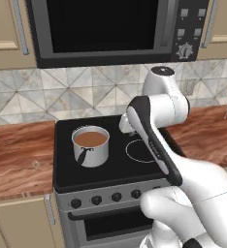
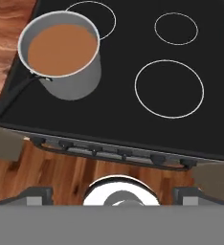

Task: Pick up the sugar cube(s) and place them in the saucepan with hot chocolate.

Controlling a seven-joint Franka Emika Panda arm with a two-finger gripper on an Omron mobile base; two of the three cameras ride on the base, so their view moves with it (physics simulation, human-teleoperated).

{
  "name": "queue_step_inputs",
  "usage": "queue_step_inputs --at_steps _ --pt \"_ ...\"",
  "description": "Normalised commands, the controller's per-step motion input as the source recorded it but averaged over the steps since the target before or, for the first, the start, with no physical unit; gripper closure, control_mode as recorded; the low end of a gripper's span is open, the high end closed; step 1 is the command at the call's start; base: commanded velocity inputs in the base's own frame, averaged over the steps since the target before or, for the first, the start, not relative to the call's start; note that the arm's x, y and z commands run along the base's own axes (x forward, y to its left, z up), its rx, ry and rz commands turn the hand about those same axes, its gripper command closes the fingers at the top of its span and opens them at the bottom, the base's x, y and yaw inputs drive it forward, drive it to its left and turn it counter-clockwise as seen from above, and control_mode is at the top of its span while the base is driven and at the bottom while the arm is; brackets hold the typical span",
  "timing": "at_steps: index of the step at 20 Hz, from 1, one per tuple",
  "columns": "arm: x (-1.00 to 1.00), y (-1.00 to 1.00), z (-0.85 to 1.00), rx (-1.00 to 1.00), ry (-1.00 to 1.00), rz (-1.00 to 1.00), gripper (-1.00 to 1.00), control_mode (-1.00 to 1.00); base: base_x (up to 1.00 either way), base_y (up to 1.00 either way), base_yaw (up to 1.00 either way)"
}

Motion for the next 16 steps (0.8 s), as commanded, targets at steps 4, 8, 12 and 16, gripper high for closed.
queue_step_inputs --at_steps 4,8,12,16 --pt "-0.08 1.00 0.00 -0.11 -0.04 0.13 -1.00 -1.00 0.00 0.00 0.00" --pt "0.00 1.00 0.00 -0.07 -0.01 0.11 -1.00 -1.00 0.00 0.00 0.00" --pt "0.00 1.00 0.00 -0.03 0.00 0.15 -1.00 -1.00 0.00 0.00 0.00" --pt "0.01 1.00 0.00 -0.01 0.00 0.19 -1.00 -1.00 0.00 0.00 0.00"
